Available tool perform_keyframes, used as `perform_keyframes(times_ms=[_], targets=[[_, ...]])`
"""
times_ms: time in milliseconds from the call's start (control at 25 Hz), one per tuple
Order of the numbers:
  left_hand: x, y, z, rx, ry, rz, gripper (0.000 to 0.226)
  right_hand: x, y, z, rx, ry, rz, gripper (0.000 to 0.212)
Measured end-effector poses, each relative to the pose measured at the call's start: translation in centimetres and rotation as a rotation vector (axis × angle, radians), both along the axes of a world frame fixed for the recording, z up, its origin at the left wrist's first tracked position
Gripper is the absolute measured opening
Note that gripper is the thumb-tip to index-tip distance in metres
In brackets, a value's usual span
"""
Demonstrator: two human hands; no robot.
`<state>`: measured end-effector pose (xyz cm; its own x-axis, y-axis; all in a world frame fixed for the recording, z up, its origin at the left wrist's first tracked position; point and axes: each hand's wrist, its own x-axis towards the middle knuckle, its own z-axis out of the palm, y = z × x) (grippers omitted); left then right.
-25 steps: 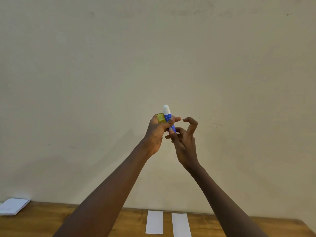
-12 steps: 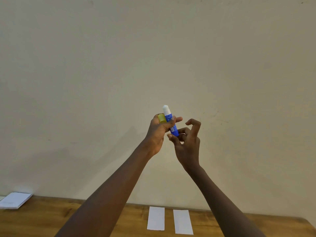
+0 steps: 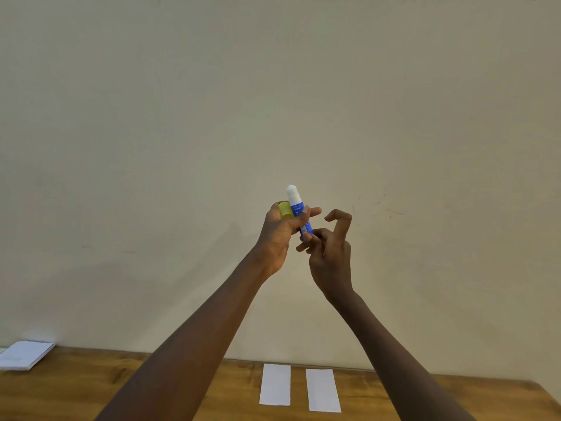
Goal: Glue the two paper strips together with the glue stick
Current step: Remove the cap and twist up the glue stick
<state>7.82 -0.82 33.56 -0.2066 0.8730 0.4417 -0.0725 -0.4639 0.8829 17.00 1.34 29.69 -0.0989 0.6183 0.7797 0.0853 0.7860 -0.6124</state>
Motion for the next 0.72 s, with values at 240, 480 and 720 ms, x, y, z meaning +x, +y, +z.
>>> perform_keyframes(times_ms=[240, 480, 720], targets=[[0.16, -0.12, -0.02, -0.009, -0.005, -0.011, 0.011, 0.12, -0.2, 0.2, 0.009, 0.045, -0.032, 0.05], [0.26, -0.52, -0.29, -0.034, 0.023, 0.011, 0.009, 0.35, -0.23, -0.35, -0.048, -0.007, 0.099, 0.034], [0.15, -0.43, -0.71, -0.038, 0.004, 0.023, 0.012, -0.11, -0.11, -0.5, 0.025, -0.014, -0.024, 0.049]])
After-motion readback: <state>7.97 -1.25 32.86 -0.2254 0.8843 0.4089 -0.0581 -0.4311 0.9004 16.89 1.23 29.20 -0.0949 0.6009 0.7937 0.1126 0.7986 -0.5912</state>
